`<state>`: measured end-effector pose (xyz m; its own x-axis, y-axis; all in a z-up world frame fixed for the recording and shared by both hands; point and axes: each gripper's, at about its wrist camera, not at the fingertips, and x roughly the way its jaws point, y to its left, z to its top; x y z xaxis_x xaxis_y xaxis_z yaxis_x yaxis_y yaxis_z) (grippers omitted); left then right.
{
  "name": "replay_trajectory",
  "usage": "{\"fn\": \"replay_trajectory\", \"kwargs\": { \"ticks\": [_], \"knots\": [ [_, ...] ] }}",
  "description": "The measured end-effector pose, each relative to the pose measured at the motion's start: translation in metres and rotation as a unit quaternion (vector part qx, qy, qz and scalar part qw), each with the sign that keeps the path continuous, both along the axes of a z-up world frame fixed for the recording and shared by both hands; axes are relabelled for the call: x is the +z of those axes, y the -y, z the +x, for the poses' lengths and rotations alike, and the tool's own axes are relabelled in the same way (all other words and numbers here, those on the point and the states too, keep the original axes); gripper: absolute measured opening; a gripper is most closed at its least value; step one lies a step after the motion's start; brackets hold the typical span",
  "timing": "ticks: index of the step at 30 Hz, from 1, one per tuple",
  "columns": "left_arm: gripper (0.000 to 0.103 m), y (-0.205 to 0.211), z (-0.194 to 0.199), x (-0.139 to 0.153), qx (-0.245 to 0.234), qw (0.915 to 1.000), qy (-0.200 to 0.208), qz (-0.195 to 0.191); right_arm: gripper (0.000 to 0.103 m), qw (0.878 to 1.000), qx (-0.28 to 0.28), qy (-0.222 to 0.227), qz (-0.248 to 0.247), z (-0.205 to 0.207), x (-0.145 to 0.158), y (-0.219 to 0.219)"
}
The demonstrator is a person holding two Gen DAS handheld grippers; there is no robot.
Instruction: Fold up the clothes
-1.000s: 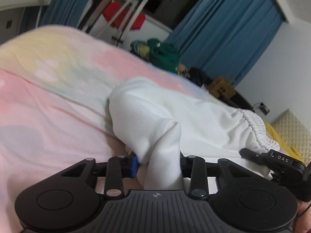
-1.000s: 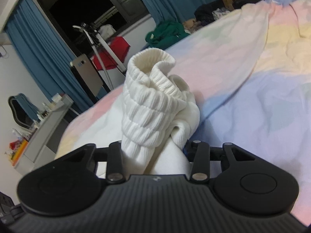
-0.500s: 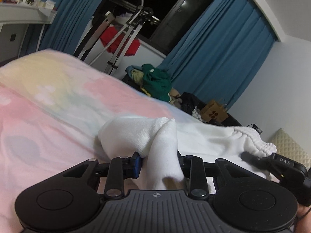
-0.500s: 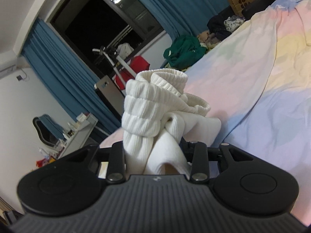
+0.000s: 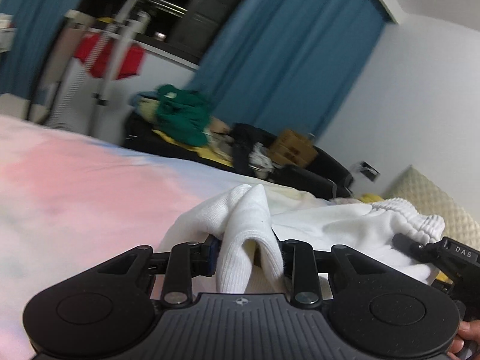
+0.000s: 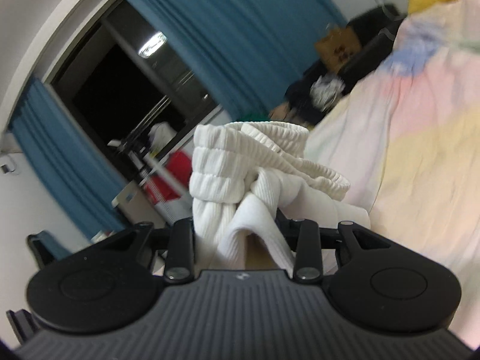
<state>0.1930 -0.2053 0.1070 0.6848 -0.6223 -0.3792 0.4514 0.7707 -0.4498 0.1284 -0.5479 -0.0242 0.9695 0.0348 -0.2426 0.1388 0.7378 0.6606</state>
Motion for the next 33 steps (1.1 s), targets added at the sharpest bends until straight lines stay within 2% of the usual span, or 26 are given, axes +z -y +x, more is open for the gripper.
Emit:
{"fn": "replay_trajectory", "kwargs": {
  "ticks": [5,8,10,12,16,18,21,24,26,28,30,31,33],
  "knots": [
    [0.031,0.109,0.042,-0.006,-0.049,0.9986,0.011,0.017,0.037,0.998,-0.055,0.004,-0.005,0.026,-0.007,0.078],
    [0.031,0.16,0.062,-0.025,-0.071,0.9972,0.008,0.021,0.037,0.996,-0.086,0.001,0.002,0.034,-0.03,0.117],
    [0.031,0.178,0.067,-0.038,-0.08,0.9963,0.013,0.028,0.037,0.995,-0.092,-0.017,0.018,0.035,-0.055,0.133],
    [0.031,0.186,0.064,-0.049,-0.095,0.9946,0.025,0.035,0.036,0.994,-0.098,-0.035,0.035,0.035,-0.08,0.149],
    [0.032,0.189,0.053,-0.07,-0.114,0.9915,0.031,0.055,0.036,0.994,-0.088,-0.037,0.054,0.018,-0.116,0.15],
    [0.032,0.181,0.045,-0.082,-0.113,0.9915,0.011,0.064,0.036,0.994,-0.082,-0.044,0.06,0.009,-0.129,0.144],
    [0.034,0.172,0.03,-0.106,-0.11,0.9889,-0.012,0.099,0.037,0.99,-0.084,-0.084,0.074,-0.002,-0.149,0.134],
    [0.039,0.162,0.022,-0.121,-0.098,0.988,-0.038,0.114,0.041,0.986,-0.089,-0.124,0.067,-0.007,-0.165,0.122],
    [0.05,0.157,0.017,-0.127,-0.087,0.9875,-0.052,0.12,0.043,0.985,-0.09,-0.136,0.063,-0.009,-0.169,0.119],
    [0.052,0.152,0.009,-0.122,-0.078,0.9866,-0.056,0.132,0.045,0.982,-0.09,-0.147,0.075,-0.013,-0.165,0.118],
    [0.062,0.147,-0.003,-0.109,-0.071,0.9844,-0.056,0.151,0.045,0.979,-0.088,-0.168,0.079,-0.017,-0.154,0.118],
    [0.073,0.144,-0.011,-0.1,-0.066,0.9834,-0.053,0.161,0.045,0.977,-0.088,-0.181,0.077,-0.018,-0.147,0.118],
    [0.078,0.14,-0.029,-0.077,-0.063,0.9827,-0.034,0.171,0.045,0.974,-0.094,-0.198,0.057,-0.027,-0.128,0.11]
  ]
}}
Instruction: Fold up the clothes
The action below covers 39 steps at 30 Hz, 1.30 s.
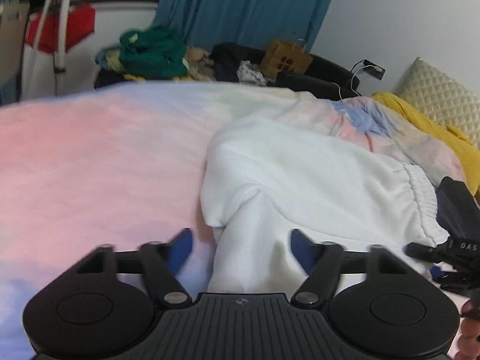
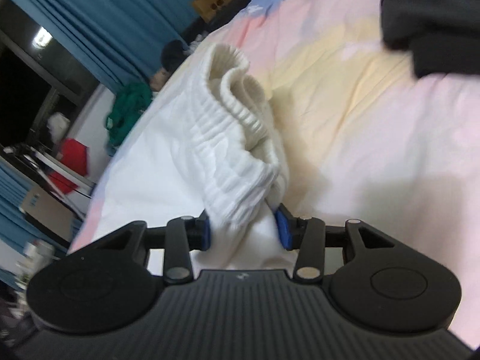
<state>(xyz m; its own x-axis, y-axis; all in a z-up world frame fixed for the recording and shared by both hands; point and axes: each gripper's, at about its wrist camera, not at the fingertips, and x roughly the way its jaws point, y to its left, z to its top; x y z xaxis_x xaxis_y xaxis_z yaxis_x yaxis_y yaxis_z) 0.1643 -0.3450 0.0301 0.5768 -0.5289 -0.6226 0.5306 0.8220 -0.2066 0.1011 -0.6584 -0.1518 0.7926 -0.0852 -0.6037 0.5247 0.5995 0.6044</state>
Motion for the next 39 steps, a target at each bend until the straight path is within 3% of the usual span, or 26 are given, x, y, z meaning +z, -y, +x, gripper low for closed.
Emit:
{"fn": "replay_trajectory", "kwargs": {
  "ticks": [6,9,11,13,15,19,24,28,39],
  "knots": [
    [0.085,-0.01,-0.052,0.079,-0.019,0.9988,0.045,-0.006,0.045,0.997,0.022,0.024,-0.076,-0.046,0.066,-0.028],
    [0.091,-0.02,-0.083,0.113,-0.025,0.9972,0.069,-0.016,0.045,0.992,0.036,0.039,-0.115,-0.068,0.102,-0.047],
    [0.101,-0.027,-0.104,0.136,-0.029,0.9957,0.085,-0.023,0.045,0.988,0.045,0.044,-0.143,-0.083,0.126,-0.061],
    [0.103,-0.038,-0.127,0.156,-0.035,0.9937,0.102,-0.028,0.07,0.983,0.052,0.055,-0.169,-0.096,0.146,-0.075],
    [0.103,-0.048,-0.148,0.17,-0.038,0.9921,0.117,-0.025,0.086,0.977,0.06,0.071,-0.194,-0.109,0.164,-0.089],
    [0.103,-0.072,-0.191,0.188,-0.035,0.9891,0.143,-0.013,0.084,0.964,0.071,0.08,-0.243,-0.135,0.189,-0.122],
    [0.103,-0.107,-0.233,0.191,-0.024,0.9887,0.147,-0.02,0.084,0.949,0.073,0.097,-0.29,-0.163,0.19,-0.16],
    [0.103,-0.127,-0.256,0.182,-0.005,0.9867,0.161,-0.023,0.084,0.944,0.085,0.1,-0.303,-0.175,0.179,-0.184],
    [0.103,-0.143,-0.277,0.151,0.003,0.9839,0.178,-0.013,0.084,0.933,0.092,0.094,-0.336,-0.179,0.141,-0.215]
  ]
}}
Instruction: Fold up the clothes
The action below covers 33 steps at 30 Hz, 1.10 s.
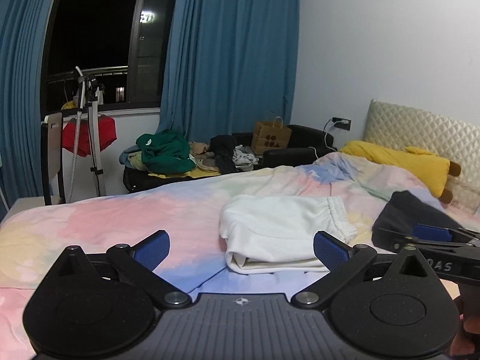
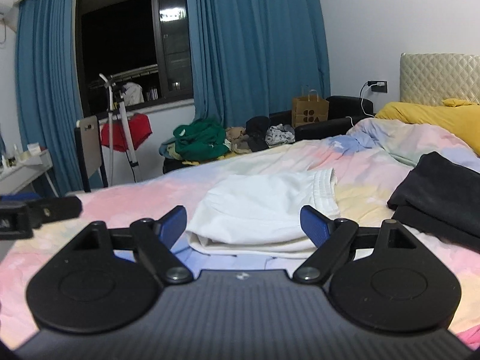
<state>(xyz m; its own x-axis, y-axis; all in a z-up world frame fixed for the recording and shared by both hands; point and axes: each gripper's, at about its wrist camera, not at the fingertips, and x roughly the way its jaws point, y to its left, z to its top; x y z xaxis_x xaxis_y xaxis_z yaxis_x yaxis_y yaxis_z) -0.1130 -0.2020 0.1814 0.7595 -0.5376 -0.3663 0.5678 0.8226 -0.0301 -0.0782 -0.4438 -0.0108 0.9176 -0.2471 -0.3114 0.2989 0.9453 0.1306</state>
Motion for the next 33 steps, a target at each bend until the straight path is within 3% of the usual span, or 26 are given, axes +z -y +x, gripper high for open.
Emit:
{"fn": "replay_trajectory", "kwargs": {
  "ticks": [6,18,33],
  "knots": [
    [0.103,0.0,0.003,-0.015,-0.006,1.0,-0.005,0.004,0.084,1.0,-0.018,-0.014,-0.006,0.002,-0.022,-0.001],
    [0.103,0.002,0.019,-0.042,-0.001,0.9992,-0.04,0.006,0.084,0.999,-0.035,-0.005,-0.025,-0.001,-0.033,-0.015],
    [0.103,0.001,0.021,-0.043,0.006,0.9993,-0.037,0.004,0.084,0.999,-0.037,-0.011,-0.014,0.001,-0.033,-0.011]
  ]
}}
